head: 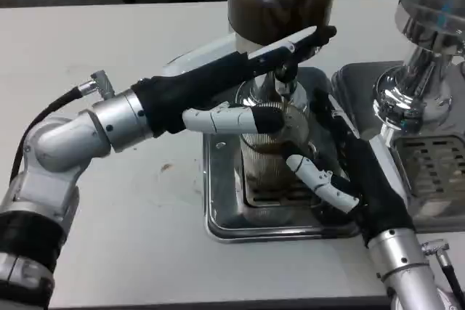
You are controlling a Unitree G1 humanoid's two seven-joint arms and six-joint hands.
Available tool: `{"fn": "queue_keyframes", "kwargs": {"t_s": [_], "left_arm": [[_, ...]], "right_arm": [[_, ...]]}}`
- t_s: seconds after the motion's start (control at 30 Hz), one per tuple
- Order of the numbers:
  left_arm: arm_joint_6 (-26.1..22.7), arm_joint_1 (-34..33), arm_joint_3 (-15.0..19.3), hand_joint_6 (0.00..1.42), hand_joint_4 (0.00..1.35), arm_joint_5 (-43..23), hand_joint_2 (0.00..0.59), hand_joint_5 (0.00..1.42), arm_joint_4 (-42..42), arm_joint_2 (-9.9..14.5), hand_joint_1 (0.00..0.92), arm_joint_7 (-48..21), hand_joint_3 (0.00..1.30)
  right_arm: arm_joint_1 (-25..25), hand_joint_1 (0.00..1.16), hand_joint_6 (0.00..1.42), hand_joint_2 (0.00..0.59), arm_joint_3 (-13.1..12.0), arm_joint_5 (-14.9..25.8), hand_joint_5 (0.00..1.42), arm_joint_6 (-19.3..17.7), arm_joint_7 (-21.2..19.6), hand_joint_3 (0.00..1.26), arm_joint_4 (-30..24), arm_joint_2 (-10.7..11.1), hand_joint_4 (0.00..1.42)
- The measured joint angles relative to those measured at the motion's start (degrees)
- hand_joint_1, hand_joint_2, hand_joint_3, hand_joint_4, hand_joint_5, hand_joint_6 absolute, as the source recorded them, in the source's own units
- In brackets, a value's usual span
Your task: Grasp the cup under the faucet to collect the drink, then remove the cup.
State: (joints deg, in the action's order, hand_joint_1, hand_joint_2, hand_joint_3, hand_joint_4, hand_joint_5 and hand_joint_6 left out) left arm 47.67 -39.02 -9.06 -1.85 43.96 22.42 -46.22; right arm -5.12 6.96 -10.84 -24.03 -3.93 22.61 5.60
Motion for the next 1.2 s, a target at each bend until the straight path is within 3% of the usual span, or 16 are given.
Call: {"fn": "queue_keyframes", "kwargs": {"t_s": [0.5,1.2], "left_arm": [[-0.22,0.06,0.00,0.01,0.00,-0.31,0.027,0.00,-0.03,0.00,0.000,-0.11,0.02],[-5.95,0.06,2.27,0.02,0.00,-6.90,0.027,0.01,-0.02,-0.67,0.000,-4.90,0.03]], "right_arm": [[-0.09,0.52,0.09,0.246,-0.18,1.04,0.09,-0.75,0.34,0.09,0.25,-0.57,0.11],[-0.09,0.52,0.10,0.246,-0.16,1.12,0.09,-0.81,0.37,0.10,0.25,-0.81,0.13]]}}
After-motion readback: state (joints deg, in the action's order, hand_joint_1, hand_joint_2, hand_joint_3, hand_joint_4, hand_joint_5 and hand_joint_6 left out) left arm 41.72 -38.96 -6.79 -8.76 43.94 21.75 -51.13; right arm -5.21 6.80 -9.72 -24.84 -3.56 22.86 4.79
